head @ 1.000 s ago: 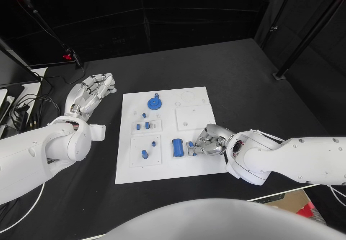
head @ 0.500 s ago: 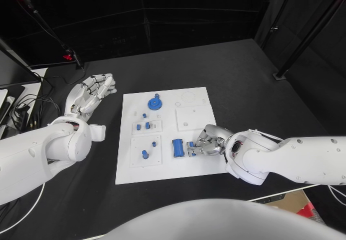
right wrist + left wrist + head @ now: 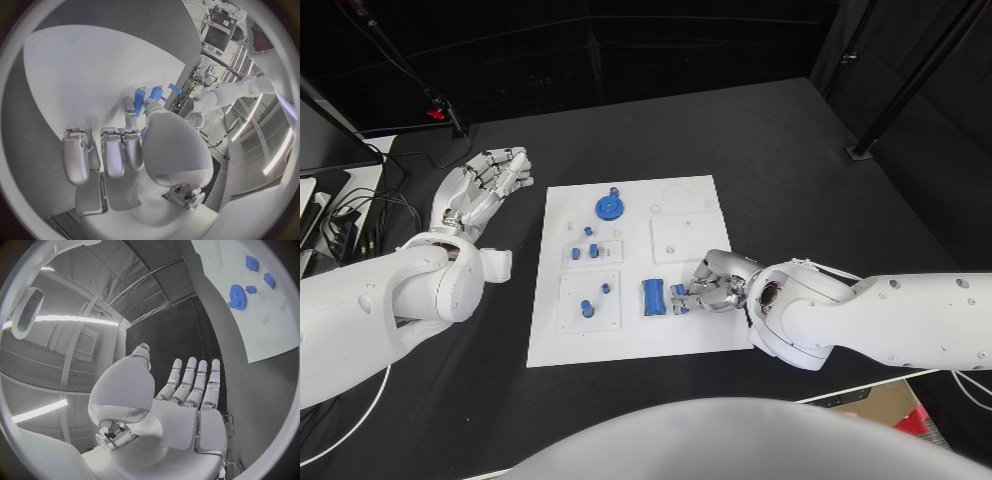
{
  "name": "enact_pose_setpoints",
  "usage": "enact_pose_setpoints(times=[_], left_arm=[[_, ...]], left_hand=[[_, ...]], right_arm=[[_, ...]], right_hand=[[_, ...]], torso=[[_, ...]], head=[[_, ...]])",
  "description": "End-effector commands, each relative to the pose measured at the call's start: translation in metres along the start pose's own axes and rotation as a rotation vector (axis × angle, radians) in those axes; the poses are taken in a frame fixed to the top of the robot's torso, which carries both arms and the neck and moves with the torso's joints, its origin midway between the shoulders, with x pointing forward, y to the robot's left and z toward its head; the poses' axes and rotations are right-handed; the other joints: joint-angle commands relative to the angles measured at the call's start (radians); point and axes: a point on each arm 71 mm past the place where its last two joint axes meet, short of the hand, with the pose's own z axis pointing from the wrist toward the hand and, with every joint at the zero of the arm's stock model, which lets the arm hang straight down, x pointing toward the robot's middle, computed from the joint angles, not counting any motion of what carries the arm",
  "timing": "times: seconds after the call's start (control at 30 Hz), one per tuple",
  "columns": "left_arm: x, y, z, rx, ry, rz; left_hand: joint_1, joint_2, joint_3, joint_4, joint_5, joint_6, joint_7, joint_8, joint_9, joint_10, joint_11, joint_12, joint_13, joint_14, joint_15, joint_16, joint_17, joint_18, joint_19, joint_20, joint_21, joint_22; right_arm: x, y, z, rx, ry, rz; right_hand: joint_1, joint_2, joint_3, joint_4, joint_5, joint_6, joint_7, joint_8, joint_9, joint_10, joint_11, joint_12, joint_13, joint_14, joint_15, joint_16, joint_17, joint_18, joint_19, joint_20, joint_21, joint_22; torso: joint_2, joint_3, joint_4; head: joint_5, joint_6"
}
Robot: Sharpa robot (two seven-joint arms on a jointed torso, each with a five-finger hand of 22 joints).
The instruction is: Assemble the parts on the task board
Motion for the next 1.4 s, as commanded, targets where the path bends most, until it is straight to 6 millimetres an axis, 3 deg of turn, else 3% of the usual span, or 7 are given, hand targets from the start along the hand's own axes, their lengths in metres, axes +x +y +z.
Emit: enact_pose_setpoints(times=[0.03,0.4,0.9,1.17,1.4], left_arm=[[0.0007,-0.0052,0.0007,0.061,0.005,-0.005],[0.0008,-0.0050,0.0010,0.060,0.005,-0.005],[0.0006,-0.0048,0.0012,0.059,0.006,-0.005],[0.0003,-0.0048,0.0010,0.058,0.005,-0.004],[-0.0006,-0.0046,0.0010,0.057,0.003,-0.003]], left_hand=[[0.000,0.009,-0.007,0.000,0.004,-0.006,0.150,0.007,-0.001,-0.007,-0.002,0.007,-0.001,0.006,0.002,0.006,-0.001,-0.014,-0.010,0.000,-0.002,-0.001],[0.000,0.009,-0.007,0.000,0.004,-0.006,0.150,0.007,-0.001,-0.007,-0.002,0.007,-0.001,0.006,0.002,0.006,-0.001,-0.014,-0.010,0.000,-0.002,-0.001],[0.002,0.011,-0.008,0.000,0.004,-0.006,0.150,0.008,-0.002,-0.007,-0.002,0.008,-0.002,0.008,0.002,0.008,-0.003,-0.014,-0.010,0.000,-0.002,-0.001],[0.002,0.011,-0.008,0.000,0.004,-0.006,0.150,0.008,-0.002,-0.007,-0.002,0.008,-0.002,0.008,0.002,0.008,-0.003,-0.014,-0.010,0.000,-0.002,-0.001],[0.002,0.011,-0.008,0.000,0.004,-0.007,0.150,0.008,-0.002,-0.007,-0.002,0.008,-0.002,0.009,0.002,0.009,-0.003,-0.014,-0.010,0.000,-0.002,-0.001]], right_arm=[[0.0015,0.0027,-0.0002,-0.020,0.010,-0.028],[0.0013,0.0028,0.0002,-0.022,0.006,-0.035],[0.0003,0.0026,0.0002,-0.026,-0.004,-0.031],[-0.0014,0.0020,-0.0010,-0.032,-0.017,-0.023],[-0.0048,0.0003,-0.0034,-0.045,-0.038,0.001]], right_hand=[[-0.008,-0.002,-0.006,-0.001,-0.007,-0.003,0.004,-0.007,-0.001,0.102,-0.007,-0.003,0.263,0.104,-0.004,0.002,0.263,-0.007,0.102,-0.007,0.003,0.263],[-0.015,-0.008,-0.025,0.001,-0.022,-0.006,0.008,-0.013,-0.002,0.102,-0.003,-0.003,0.263,0.104,-0.003,0.002,0.263,-0.007,0.102,-0.006,0.003,0.263],[-0.087,-0.004,-0.110,0.005,-0.098,-0.006,0.015,-0.028,0.002,0.102,0.003,-0.003,0.263,0.104,0.003,0.002,0.263,-0.007,0.102,0.000,0.003,0.263],[-0.100,0.000,-0.123,0.006,-0.107,-0.005,0.015,-0.030,0.004,0.102,0.004,-0.003,0.263,0.104,0.003,0.002,0.263,-0.007,0.102,0.000,0.003,0.263],[-0.118,0.000,-0.149,0.005,-0.153,-0.005,0.015,-0.028,0.009,0.102,0.004,-0.003,0.263,0.104,0.001,0.002,0.263,-0.007,0.102,-0.001,0.003,0.263]], torso=[[0.000,-0.0005,-0.0006],[0.000,0.0000,0.0000],[0.000,0.0000,-0.0004],[0.000,0.0002,-0.0006],[-0.001,-0.0009,-0.0027]], head=[[0.000,0.000],[-0.001,0.000],[-0.001,0.000],[0.001,0.000],[0.002,0.000]])
